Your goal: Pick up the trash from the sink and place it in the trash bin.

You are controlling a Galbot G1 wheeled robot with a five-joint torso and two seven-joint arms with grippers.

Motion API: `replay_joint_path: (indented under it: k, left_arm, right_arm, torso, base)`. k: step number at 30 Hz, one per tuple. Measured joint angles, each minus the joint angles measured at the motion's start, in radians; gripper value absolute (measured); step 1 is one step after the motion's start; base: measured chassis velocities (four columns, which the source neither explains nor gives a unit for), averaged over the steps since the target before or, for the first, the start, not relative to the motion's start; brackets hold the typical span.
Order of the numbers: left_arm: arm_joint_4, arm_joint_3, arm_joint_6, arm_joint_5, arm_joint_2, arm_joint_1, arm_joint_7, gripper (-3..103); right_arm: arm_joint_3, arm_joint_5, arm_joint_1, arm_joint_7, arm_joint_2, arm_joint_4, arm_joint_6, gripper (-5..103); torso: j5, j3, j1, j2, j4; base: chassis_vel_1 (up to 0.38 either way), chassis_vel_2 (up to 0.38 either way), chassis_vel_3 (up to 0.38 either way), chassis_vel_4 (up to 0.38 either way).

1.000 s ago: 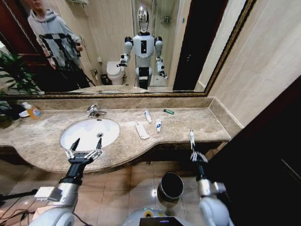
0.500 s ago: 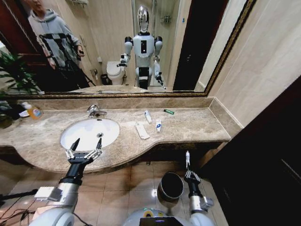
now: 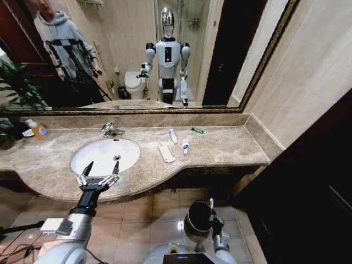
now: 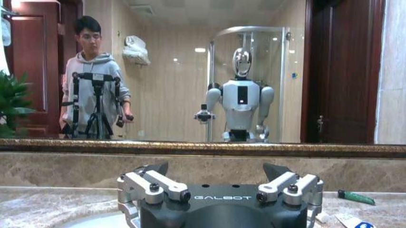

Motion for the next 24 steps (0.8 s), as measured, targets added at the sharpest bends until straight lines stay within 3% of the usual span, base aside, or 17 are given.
replay_joint_path:
  k: [15,21,24]
  left_arm:
    - [0.0,0.0,0.0,0.0,0.0,0.0,0.0,100]
    - [0.0,0.0,0.0,0.0,0.0,0.0,0.0,100]
    - [0.0,0.0,0.0,0.0,0.0,0.0,0.0,100]
  right_arm:
    - [0.013,-0.097,0.317,-0.061,-0.014,-0.569,0.063,0]
    - [0.039,-0.037,0.432,-0.133,-0.01,-0.762,-0.042,0]
    - [0.041,-0.018,0.442,-0.146,-0.005,-0.77,-0.086,0]
  torso:
    - [-0.0001,0.0,0.0,0.0,0.0]
    - [-0.0001,0.0,0.0,0.0,0.0]
    - [0.0,0.0,0.0,0.0,-0.0001]
  base:
    - [0.0,0.0,0.0,0.0]
    - [0.0,0.0,0.0,0.0]
    - [0.0,0.0,0.0,0.0]
